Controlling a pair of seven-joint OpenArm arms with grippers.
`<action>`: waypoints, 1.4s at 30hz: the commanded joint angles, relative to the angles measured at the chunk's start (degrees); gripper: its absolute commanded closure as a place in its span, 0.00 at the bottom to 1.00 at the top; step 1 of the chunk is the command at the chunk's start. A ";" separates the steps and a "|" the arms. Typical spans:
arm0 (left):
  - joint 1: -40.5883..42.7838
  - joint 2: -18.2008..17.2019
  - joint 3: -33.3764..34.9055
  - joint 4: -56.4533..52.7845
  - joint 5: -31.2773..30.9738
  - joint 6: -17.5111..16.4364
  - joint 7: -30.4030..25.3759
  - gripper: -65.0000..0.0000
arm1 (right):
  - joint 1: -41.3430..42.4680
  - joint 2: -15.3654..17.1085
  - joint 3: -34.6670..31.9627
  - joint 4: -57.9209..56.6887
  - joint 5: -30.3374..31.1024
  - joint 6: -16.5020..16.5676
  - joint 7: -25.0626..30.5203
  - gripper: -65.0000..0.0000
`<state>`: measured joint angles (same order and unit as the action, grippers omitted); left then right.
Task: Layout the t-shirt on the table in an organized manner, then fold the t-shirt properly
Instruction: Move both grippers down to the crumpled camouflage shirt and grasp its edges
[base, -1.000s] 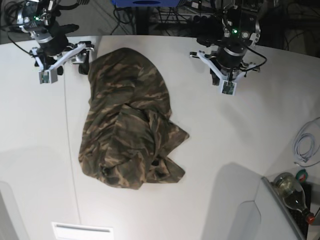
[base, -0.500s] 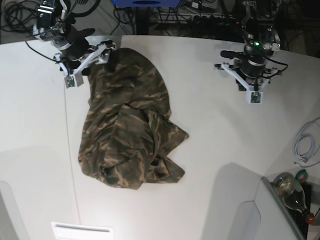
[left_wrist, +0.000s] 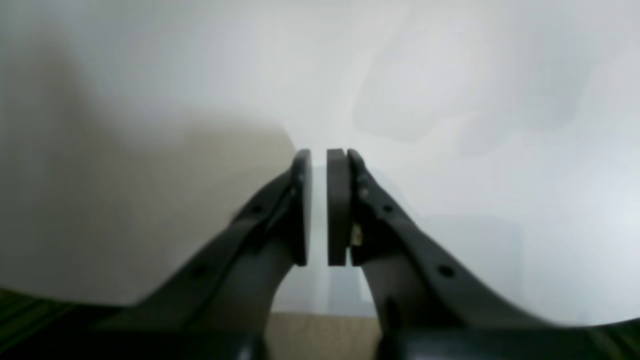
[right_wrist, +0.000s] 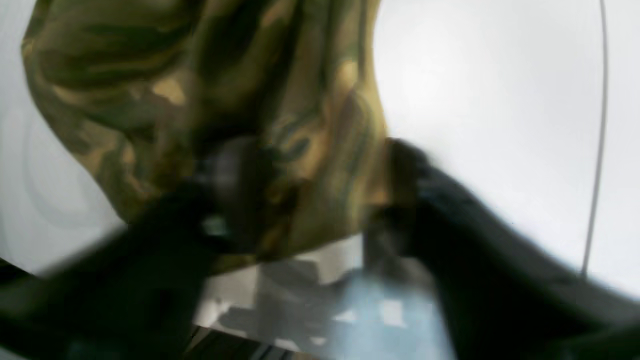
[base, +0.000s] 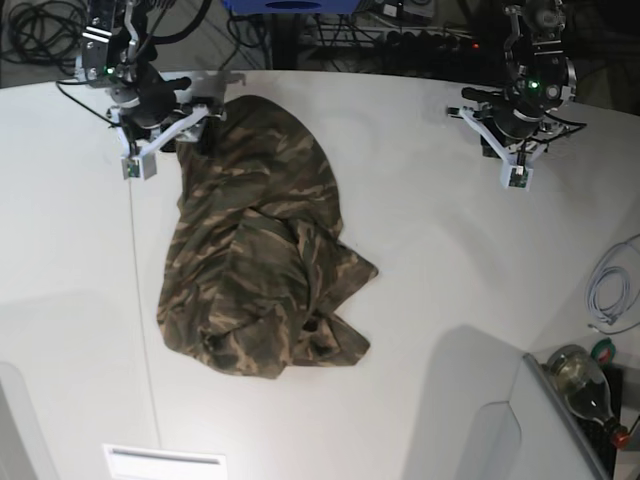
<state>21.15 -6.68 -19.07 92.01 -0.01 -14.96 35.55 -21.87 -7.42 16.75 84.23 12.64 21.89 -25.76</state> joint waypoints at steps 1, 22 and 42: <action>-1.67 -0.66 1.18 0.78 -0.03 0.41 -1.04 0.90 | -0.86 0.17 -0.01 0.74 -0.47 -0.04 -1.45 0.74; -30.07 12.61 11.73 -27.17 -0.65 0.24 -1.13 0.26 | -2.09 2.37 -0.27 1.97 -0.56 -0.04 -1.63 1.00; -32.62 6.37 12.08 -33.15 -30.54 7.80 -1.22 0.26 | -1.74 2.37 -0.36 2.15 -0.56 -0.04 -1.63 1.00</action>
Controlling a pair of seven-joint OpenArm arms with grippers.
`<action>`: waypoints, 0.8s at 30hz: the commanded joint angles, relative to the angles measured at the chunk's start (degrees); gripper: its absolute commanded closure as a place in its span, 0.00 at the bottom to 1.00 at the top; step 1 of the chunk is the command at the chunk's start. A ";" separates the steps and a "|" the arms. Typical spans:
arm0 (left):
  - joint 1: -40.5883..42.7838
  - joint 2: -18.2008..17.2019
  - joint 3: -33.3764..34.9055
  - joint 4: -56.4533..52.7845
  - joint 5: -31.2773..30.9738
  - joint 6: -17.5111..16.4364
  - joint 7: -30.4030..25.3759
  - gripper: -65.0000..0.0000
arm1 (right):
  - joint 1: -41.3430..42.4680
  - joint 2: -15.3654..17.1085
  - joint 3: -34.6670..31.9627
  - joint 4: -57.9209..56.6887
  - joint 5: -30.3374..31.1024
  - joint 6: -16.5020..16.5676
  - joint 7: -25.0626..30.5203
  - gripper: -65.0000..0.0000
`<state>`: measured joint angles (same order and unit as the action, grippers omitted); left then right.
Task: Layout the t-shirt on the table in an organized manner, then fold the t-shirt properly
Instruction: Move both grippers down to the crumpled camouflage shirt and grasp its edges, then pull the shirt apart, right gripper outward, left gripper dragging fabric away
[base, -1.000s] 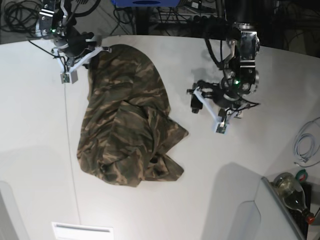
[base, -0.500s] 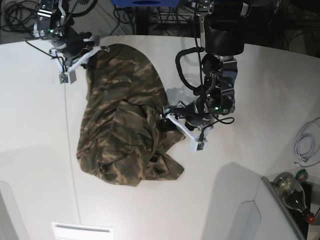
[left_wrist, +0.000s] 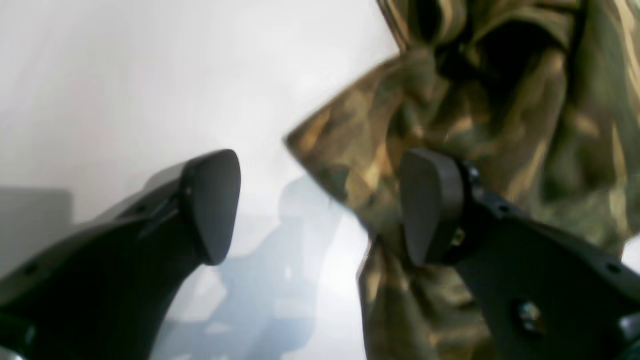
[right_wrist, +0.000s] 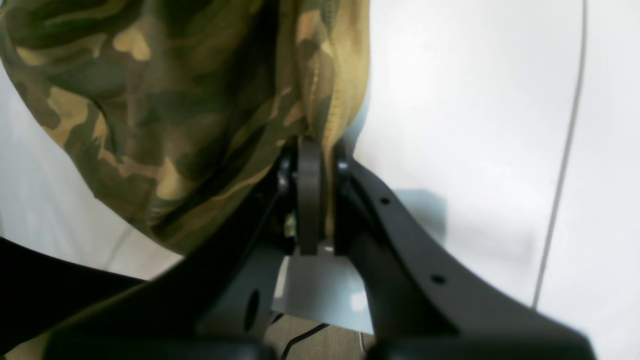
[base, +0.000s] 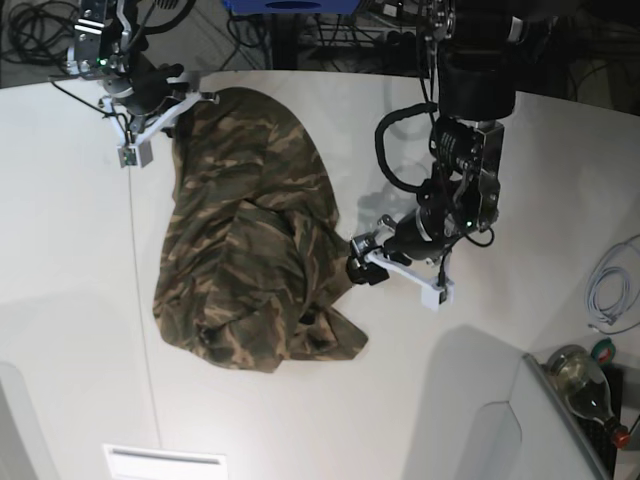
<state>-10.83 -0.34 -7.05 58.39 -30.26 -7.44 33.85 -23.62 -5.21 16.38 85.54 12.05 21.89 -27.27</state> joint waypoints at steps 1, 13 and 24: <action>-1.26 0.12 0.06 -1.03 -0.29 0.28 0.40 0.26 | 0.01 0.16 0.01 0.84 0.03 -0.04 -0.12 1.00; -5.74 -0.23 5.07 -11.67 -0.20 0.28 -6.72 1.00 | 0.45 0.25 0.28 0.84 -0.05 -0.04 -0.21 1.00; -4.51 -8.58 4.98 8.91 -0.29 5.46 1.71 1.00 | 4.06 5.52 0.45 4.35 -0.05 -0.31 -9.52 1.00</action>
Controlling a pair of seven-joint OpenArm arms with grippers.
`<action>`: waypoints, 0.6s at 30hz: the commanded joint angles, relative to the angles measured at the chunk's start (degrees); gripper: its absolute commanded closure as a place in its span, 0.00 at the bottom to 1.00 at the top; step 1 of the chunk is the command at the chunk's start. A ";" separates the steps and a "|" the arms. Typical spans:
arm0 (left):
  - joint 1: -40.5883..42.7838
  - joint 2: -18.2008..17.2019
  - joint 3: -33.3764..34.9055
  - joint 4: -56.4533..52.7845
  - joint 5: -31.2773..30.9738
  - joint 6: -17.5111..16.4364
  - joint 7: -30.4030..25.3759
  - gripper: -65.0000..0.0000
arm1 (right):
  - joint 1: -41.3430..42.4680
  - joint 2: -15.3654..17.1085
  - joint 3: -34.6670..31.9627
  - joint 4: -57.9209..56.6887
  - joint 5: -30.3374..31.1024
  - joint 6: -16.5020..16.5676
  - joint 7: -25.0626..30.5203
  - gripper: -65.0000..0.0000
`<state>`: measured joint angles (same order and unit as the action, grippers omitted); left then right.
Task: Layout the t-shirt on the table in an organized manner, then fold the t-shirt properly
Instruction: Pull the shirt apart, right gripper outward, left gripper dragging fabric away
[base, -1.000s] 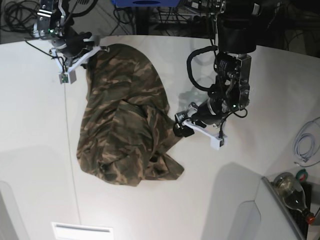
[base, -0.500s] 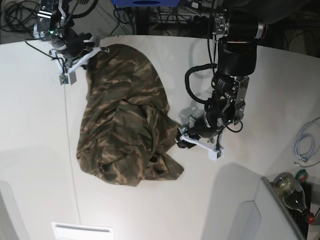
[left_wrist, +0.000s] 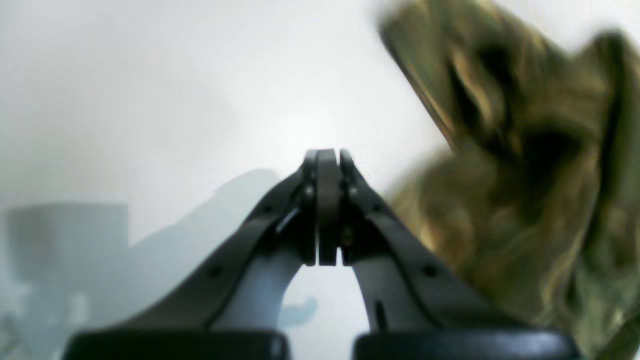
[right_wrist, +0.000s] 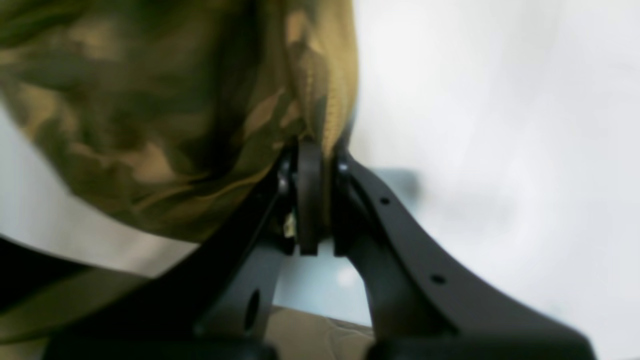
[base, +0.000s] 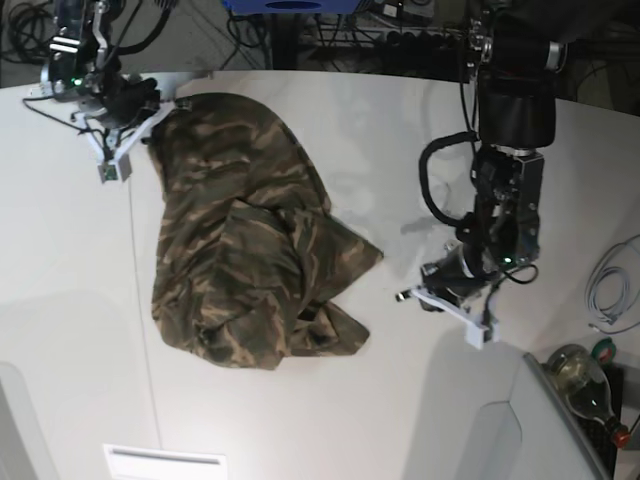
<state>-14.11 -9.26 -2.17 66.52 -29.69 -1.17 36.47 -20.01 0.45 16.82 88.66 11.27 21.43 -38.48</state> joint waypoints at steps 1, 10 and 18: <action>-0.62 -0.63 0.11 4.47 -0.86 0.60 0.94 1.00 | 1.50 1.00 0.02 2.46 0.73 0.15 -0.51 1.00; 3.87 -5.03 0.72 16.25 -0.94 1.74 6.21 1.00 | 13.20 6.45 -0.07 7.56 0.73 0.15 -16.69 1.00; 9.32 4.99 0.02 7.90 -1.30 1.48 5.86 1.00 | 10.03 3.38 -0.07 6.50 0.73 0.15 -15.89 1.00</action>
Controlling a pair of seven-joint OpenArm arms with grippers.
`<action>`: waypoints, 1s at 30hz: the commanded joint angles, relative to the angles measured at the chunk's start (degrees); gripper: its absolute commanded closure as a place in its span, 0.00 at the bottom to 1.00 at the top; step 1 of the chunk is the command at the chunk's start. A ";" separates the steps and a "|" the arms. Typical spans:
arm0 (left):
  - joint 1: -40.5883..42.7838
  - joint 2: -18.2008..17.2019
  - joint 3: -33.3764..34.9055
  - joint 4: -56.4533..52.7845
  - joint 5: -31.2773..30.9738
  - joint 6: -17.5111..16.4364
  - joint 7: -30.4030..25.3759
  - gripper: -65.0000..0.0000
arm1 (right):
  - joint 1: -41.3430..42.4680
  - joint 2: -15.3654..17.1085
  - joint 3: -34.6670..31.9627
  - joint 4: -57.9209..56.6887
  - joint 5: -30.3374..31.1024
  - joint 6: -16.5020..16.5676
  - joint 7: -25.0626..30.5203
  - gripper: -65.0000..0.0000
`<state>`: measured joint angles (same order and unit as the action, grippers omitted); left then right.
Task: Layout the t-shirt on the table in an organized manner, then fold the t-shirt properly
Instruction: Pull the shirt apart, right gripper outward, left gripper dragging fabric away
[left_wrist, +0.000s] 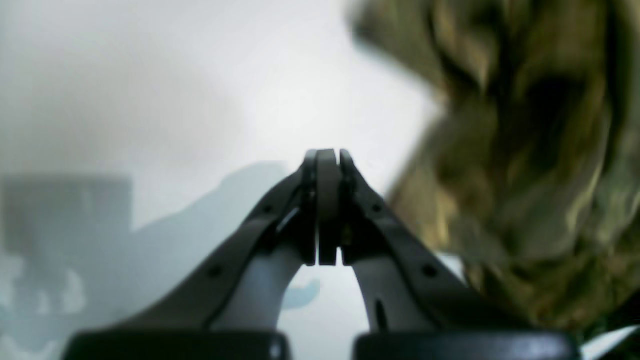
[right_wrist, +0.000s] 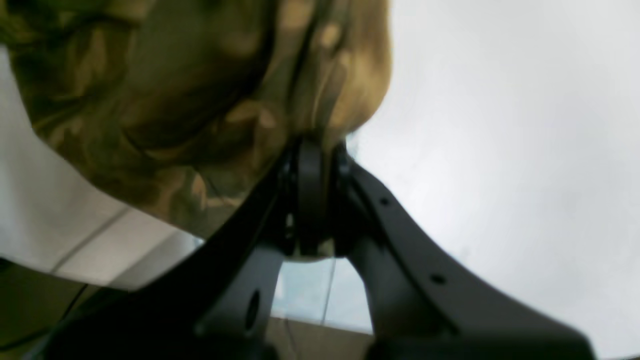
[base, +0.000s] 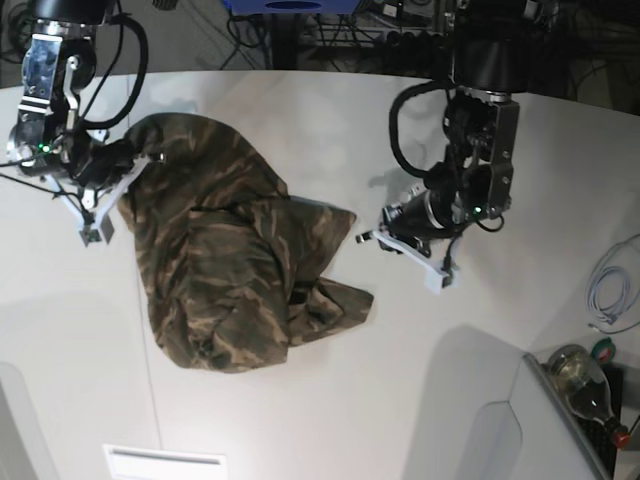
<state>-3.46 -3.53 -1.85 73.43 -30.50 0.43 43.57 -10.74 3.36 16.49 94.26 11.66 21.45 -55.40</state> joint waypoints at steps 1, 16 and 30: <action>-0.71 0.23 -0.31 0.81 -0.49 -0.12 -1.24 0.88 | 0.06 0.47 0.17 0.91 0.34 0.13 1.46 1.00; 1.57 4.72 0.13 -0.86 -0.58 -0.21 -5.90 0.18 | -4.69 0.47 0.26 0.82 0.34 0.13 5.33 1.00; -3.70 7.35 0.48 -18.35 -0.31 -6.45 -9.86 0.24 | -4.69 0.47 0.26 0.82 0.34 0.13 5.33 1.00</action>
<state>-8.36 3.66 -1.52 56.07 -32.69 -8.43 28.64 -15.77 3.46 16.51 94.15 11.62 21.45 -50.76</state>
